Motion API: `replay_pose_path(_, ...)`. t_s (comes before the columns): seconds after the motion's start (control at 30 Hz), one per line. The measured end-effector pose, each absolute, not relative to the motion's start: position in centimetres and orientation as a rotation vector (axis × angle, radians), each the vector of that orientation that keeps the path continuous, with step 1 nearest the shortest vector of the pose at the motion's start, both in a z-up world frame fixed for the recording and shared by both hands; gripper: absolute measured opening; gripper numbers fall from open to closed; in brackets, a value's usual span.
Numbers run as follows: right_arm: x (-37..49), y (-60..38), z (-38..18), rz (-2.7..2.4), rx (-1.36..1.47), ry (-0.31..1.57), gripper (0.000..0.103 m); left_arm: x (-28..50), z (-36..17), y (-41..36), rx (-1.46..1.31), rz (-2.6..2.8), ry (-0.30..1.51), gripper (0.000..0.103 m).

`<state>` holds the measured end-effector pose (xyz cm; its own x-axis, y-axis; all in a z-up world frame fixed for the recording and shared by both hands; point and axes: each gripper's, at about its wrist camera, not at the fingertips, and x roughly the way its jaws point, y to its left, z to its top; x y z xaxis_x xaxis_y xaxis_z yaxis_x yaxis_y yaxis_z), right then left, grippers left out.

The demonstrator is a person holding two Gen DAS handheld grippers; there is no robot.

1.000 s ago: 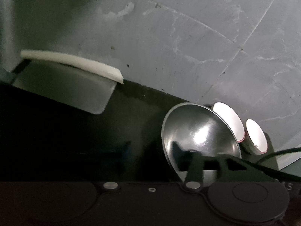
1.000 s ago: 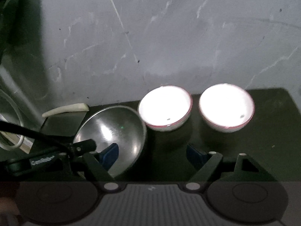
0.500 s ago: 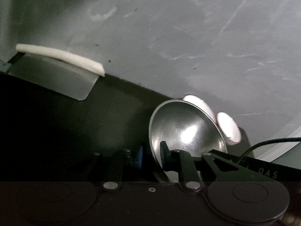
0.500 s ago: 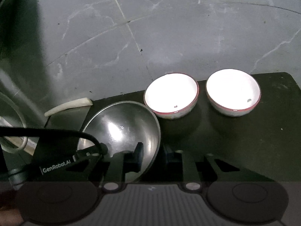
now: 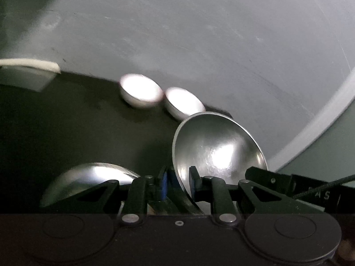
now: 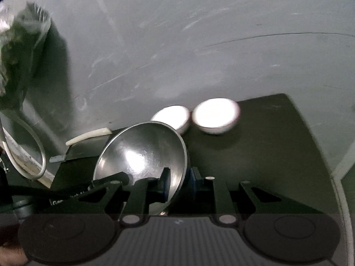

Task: Organize plates and bowls
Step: 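Lift the steel mixing bowl with the left tool, then lower the steel bowl beside the plate stack and open the left tool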

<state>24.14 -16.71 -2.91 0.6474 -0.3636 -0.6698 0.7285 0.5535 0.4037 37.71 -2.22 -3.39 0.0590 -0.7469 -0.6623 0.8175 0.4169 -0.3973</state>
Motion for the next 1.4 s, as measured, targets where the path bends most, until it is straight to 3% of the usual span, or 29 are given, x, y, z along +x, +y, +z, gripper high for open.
replay_pose_path(0.37, 8.4, -18.5, -5.6, -0.584, 0.750, 0.588, 0.022, 21.5, -5.2, -1.8, 0.080, -1.008, 0.996, 0.023)
replay_pose_path(0.67, 2.2, -19.2, -6.2, -0.427, 0.690, 0.655, 0.022, 16.5, -5.2, -1.8, 0.107, -0.903, 1.018, 0.025)
replay_pose_path(0.97, 4.1, -23.3, -7.7, -0.286, 0.641, 0.722, 0.022, 17.3, -6.4, -4.1, 0.012, -0.708, 1.006, 0.026)
replay_pose_path(1.4, 15.2, -27.4, -8.6, 0.037, 0.405, 0.835, 0.023, 20.1, -7.4, -4.6, -0.133, -0.401, 1.003, 0.028)
